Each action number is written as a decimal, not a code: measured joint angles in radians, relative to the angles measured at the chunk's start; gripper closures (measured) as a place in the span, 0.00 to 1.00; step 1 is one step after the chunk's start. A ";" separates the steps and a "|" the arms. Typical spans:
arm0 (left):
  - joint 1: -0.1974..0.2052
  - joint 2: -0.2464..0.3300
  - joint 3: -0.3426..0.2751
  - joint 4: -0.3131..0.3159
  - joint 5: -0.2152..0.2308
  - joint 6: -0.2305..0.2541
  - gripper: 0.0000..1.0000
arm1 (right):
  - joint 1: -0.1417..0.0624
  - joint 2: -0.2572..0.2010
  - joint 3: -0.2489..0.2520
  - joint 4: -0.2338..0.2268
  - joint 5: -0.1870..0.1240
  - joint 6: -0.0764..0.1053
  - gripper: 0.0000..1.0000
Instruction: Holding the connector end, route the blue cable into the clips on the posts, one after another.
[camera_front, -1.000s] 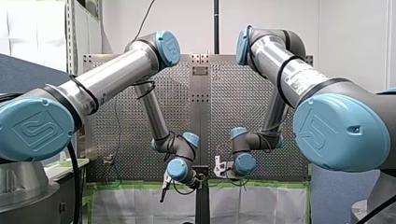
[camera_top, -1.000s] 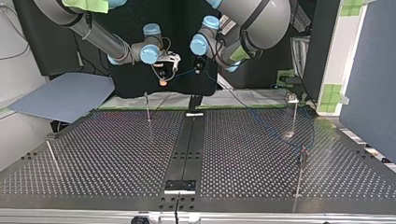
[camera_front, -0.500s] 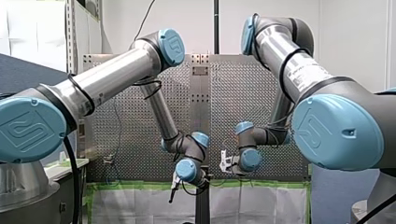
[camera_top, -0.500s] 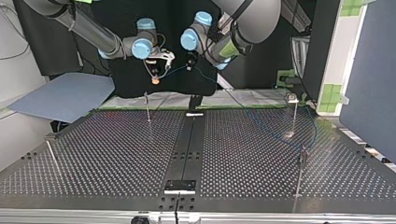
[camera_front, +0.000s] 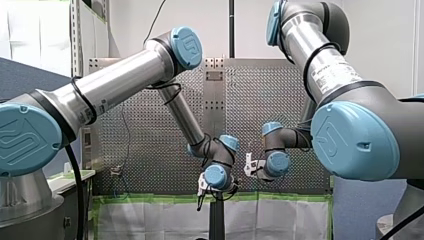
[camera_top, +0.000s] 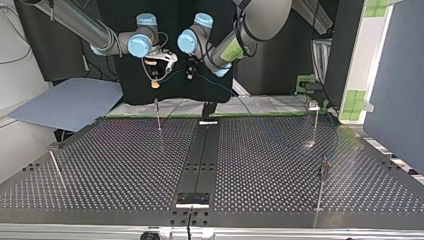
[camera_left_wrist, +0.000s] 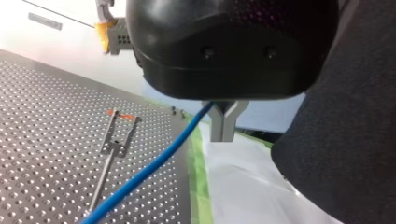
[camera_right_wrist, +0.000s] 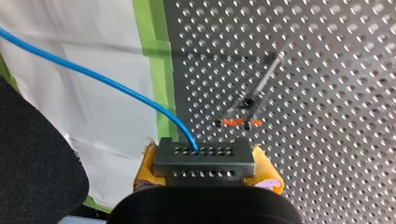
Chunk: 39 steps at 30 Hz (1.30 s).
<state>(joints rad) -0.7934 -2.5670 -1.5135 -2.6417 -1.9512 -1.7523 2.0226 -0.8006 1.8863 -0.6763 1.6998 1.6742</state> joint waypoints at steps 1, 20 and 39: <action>-0.001 -0.006 0.010 -0.004 -0.002 -0.001 1.00 | -0.003 -0.004 0.003 -0.001 0.000 0.001 1.00; -0.036 -0.084 0.176 -0.010 -0.027 -0.064 1.00 | -0.067 -0.008 0.010 -0.060 -0.012 -0.017 1.00; -0.048 -0.092 0.227 0.050 -0.059 -0.134 1.00 | -0.142 0.035 0.010 -0.157 -0.099 -0.079 1.00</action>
<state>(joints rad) -0.8412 -2.6591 -1.2868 -2.5919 -2.0100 -1.8863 1.8802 -0.7656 1.8962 -0.8333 1.6004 1.5953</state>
